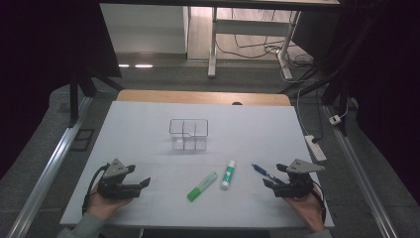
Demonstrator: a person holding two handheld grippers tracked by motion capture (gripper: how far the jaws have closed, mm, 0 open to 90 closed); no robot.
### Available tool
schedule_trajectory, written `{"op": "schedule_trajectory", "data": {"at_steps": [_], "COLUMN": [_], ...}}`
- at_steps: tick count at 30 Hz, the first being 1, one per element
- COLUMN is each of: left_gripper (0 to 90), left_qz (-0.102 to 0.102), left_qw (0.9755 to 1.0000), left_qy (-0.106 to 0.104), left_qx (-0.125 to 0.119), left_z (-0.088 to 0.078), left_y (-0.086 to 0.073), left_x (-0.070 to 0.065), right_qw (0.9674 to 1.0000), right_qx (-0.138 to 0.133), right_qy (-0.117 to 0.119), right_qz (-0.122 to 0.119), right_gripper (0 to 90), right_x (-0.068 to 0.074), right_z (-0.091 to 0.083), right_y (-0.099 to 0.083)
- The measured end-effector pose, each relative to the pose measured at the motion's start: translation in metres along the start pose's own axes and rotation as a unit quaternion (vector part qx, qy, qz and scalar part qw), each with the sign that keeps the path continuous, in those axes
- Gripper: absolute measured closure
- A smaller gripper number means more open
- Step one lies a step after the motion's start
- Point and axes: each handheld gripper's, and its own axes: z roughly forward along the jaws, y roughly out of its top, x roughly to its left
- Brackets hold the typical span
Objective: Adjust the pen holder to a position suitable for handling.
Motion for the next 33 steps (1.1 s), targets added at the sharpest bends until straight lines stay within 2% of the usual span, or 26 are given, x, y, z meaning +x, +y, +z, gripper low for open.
{"op": "schedule_trajectory", "data": {"at_steps": [15, 33], "left_gripper": [23.7, 26.7], "left_qz": [-0.004, 0.002], "left_qw": [1.0, 1.0], "left_qy": [0.006, -0.001], "left_qx": [0.003, 0.003], "left_z": [-0.002, 0.007], "left_y": [-0.004, 0.011], "left_x": [0.003, 0.009], "right_qw": [1.0, 1.0], "right_qx": [0.006, 0.007], "right_qy": [0.002, 0.001], "right_qz": [-0.006, -0.003], "right_gripper": [22.1, 23.0], "right_x": [0.002, 0.003], "right_z": [0.005, 0.003], "right_y": [0.002, 0.0]}}
